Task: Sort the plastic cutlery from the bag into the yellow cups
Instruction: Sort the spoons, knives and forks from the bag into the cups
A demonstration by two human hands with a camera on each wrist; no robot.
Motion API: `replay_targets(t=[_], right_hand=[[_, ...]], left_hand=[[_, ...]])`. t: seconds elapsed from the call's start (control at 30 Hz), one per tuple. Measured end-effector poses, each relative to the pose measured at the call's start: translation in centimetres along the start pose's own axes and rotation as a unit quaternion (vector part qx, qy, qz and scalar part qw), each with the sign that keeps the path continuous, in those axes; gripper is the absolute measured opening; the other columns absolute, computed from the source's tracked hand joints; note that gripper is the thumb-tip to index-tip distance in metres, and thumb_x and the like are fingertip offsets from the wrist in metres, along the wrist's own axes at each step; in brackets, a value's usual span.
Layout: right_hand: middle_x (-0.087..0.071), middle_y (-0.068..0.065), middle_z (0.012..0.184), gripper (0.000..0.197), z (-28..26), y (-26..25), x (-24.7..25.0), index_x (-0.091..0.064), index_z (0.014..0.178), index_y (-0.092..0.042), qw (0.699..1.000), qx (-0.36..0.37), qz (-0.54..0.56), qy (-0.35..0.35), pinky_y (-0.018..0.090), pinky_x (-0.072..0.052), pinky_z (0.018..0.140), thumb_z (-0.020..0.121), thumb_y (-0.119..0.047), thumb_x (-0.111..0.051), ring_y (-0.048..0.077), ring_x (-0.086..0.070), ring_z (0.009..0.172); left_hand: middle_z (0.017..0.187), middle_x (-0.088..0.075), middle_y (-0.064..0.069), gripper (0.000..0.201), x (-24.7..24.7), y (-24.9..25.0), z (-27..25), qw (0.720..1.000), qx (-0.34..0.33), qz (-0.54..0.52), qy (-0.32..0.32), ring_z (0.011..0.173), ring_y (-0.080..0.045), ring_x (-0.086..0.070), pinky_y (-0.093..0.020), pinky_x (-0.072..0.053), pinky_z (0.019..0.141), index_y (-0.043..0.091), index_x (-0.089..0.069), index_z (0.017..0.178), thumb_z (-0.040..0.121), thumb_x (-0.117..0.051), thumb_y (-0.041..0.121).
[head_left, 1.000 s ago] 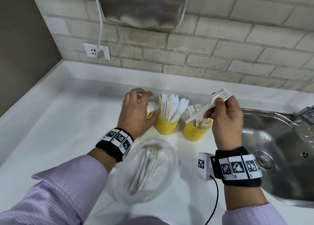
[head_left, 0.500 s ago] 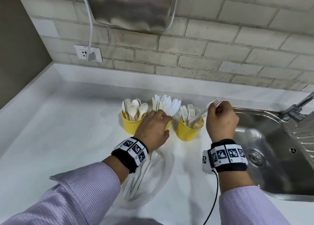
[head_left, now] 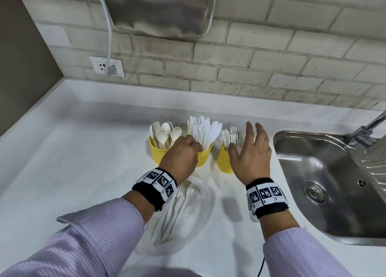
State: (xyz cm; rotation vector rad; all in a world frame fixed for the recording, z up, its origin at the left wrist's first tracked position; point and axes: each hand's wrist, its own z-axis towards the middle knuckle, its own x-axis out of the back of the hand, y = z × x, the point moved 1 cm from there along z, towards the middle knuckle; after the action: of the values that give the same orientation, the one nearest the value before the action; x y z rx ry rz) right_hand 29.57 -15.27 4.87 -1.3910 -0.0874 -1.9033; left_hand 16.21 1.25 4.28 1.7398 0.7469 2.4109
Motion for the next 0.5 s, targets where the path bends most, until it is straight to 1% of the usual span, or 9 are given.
replay_targets(t=[0.03,0.1,0.17,0.23,0.3,0.33,0.4,0.43,0.5], right_hand=[[-0.022,0.016,0.165,0.073,-0.1,-0.1,-0.4,-0.024,0.159,-0.011,1.0,0.007,-0.011,-0.024,0.055,-0.026,0.117,0.097,-0.043,-0.048,0.035,-0.019,0.153],[-0.012,0.011,0.17,0.074,-0.2,-0.1,-1.2,-0.011,0.162,-0.01,0.996,0.016,-0.033,-0.086,0.055,-0.015,0.123,0.099,-0.046,-0.027,0.028,-0.007,0.158],[-0.01,0.008,0.171,0.074,0.0,-0.1,-1.6,-0.005,0.162,-0.009,0.991,0.019,-0.048,-0.127,0.056,-0.01,0.125,0.099,-0.045,-0.021,0.025,-0.003,0.158],[-0.007,0.008,0.171,0.075,0.5,-0.1,-1.4,-0.006,0.162,-0.009,0.989,0.012,-0.053,-0.134,0.057,-0.011,0.125,0.102,-0.045,-0.031,0.028,-0.002,0.158],[-0.001,0.008,0.171,0.088,0.8,0.0,-1.1,-0.004,0.163,-0.015,0.988,-0.011,-0.049,-0.145,0.059,-0.016,0.122,0.097,-0.049,-0.052,0.036,-0.004,0.156],[-0.001,0.01,0.17,0.096,0.9,0.2,-1.1,-0.003,0.163,-0.021,0.987,-0.026,-0.039,-0.153,0.059,-0.021,0.12,0.092,-0.048,-0.061,0.041,-0.01,0.154],[-0.011,0.014,0.166,0.105,0.7,0.6,-1.3,-0.004,0.162,-0.031,0.985,-0.044,0.0,-0.165,0.056,-0.036,0.113,0.085,-0.038,-0.075,0.047,-0.033,0.142],[-0.018,0.015,0.161,0.105,0.6,0.9,-1.4,-0.007,0.162,-0.033,0.985,-0.045,0.023,-0.163,0.053,-0.042,0.108,0.084,-0.033,-0.078,0.048,-0.043,0.132],[-0.03,0.014,0.15,0.103,0.6,1.1,-1.7,-0.013,0.162,-0.031,0.986,-0.037,0.045,-0.153,0.048,-0.047,0.101,0.083,-0.028,-0.08,0.045,-0.052,0.117]], left_hand=[[0.109,-0.064,-0.01,0.028,0.1,0.0,0.0,1.0,0.0,0.002,0.001,0.101,-0.032,-0.058,-0.044,-0.049,0.091,0.012,-0.073,0.113,0.089,-0.063,0.003],[0.106,-0.065,-0.01,0.026,0.2,0.0,0.0,1.0,-0.003,0.005,0.003,0.1,-0.032,-0.059,-0.042,-0.049,0.09,0.013,-0.074,0.111,0.089,-0.063,0.003],[0.104,-0.066,-0.01,0.028,0.3,0.0,0.0,1.0,-0.007,0.008,0.004,0.099,-0.033,-0.059,-0.041,-0.049,0.088,0.013,-0.075,0.111,0.09,-0.062,0.001],[0.104,-0.068,-0.011,0.029,0.3,-0.1,0.2,1.0,-0.009,0.012,0.005,0.098,-0.034,-0.06,-0.039,-0.046,0.088,0.013,-0.076,0.11,0.09,-0.061,-0.001],[0.106,-0.069,-0.011,0.028,0.4,-0.1,0.3,1.0,-0.012,0.018,-0.002,0.101,-0.034,-0.059,-0.038,-0.044,0.091,0.013,-0.076,0.112,0.092,-0.06,0.001],[0.107,-0.069,-0.011,0.027,0.5,-0.1,0.4,1.0,-0.015,0.024,-0.009,0.102,-0.034,-0.059,-0.037,-0.042,0.092,0.013,-0.075,0.113,0.094,-0.059,0.004],[0.106,-0.07,-0.011,0.024,0.6,0.0,0.4,0.999,-0.021,0.03,-0.014,0.102,-0.033,-0.059,-0.036,-0.041,0.092,0.012,-0.076,0.112,0.096,-0.059,0.007],[0.104,-0.07,-0.011,0.023,0.7,0.0,0.4,0.999,-0.024,0.031,-0.012,0.101,-0.034,-0.059,-0.036,-0.04,0.091,0.012,-0.077,0.11,0.096,-0.059,0.008],[0.1,-0.07,-0.012,0.02,0.7,0.1,0.3,0.999,-0.024,0.029,-0.004,0.097,-0.035,-0.06,-0.036,-0.041,0.089,0.011,-0.078,0.105,0.096,-0.06,0.008]])
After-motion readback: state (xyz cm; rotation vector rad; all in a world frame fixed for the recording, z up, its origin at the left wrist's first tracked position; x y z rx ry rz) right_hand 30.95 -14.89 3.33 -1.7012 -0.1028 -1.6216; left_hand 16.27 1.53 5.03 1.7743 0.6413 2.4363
